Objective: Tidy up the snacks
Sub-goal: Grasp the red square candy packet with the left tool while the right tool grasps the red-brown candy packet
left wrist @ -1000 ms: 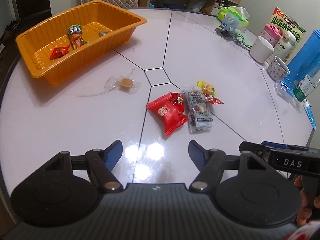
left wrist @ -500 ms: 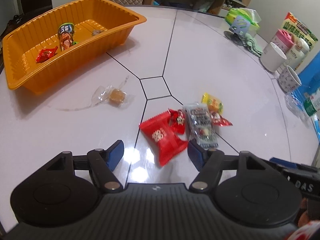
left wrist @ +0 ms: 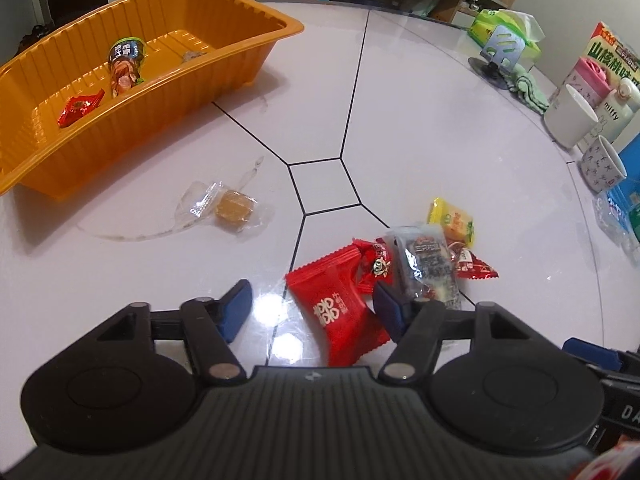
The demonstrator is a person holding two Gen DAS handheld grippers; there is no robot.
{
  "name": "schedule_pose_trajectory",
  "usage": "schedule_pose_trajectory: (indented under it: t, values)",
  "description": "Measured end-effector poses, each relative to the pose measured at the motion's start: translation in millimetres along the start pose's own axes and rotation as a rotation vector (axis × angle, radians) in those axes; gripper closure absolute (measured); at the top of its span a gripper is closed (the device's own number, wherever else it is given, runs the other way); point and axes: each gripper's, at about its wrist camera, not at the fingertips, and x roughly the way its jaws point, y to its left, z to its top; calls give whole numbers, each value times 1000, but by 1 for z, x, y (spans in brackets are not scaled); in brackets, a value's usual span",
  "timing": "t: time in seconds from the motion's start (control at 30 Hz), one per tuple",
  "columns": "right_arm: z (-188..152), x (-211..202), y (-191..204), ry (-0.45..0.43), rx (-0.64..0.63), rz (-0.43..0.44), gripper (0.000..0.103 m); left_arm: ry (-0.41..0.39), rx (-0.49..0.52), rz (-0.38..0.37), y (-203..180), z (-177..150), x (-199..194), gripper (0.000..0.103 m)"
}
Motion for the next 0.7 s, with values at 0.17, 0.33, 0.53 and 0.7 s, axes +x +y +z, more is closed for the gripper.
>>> schedule_pose_trajectory:
  t: [0.17, 0.33, 0.53, 0.7]
  values:
    - [6, 3, 7, -19, -13, 23, 32, -11, 17, 4, 9, -3, -5, 54]
    - [21, 9, 21, -59, -43, 59, 32, -21, 26, 24, 21, -6, -11, 56]
    - [37, 28, 30, -76, -24, 93, 46, -32, 30, 61, 35, -8, -16, 56]
    - [44, 47, 33, -64, -13, 77, 57, -32, 25, 73, 45, -7, -18, 56]
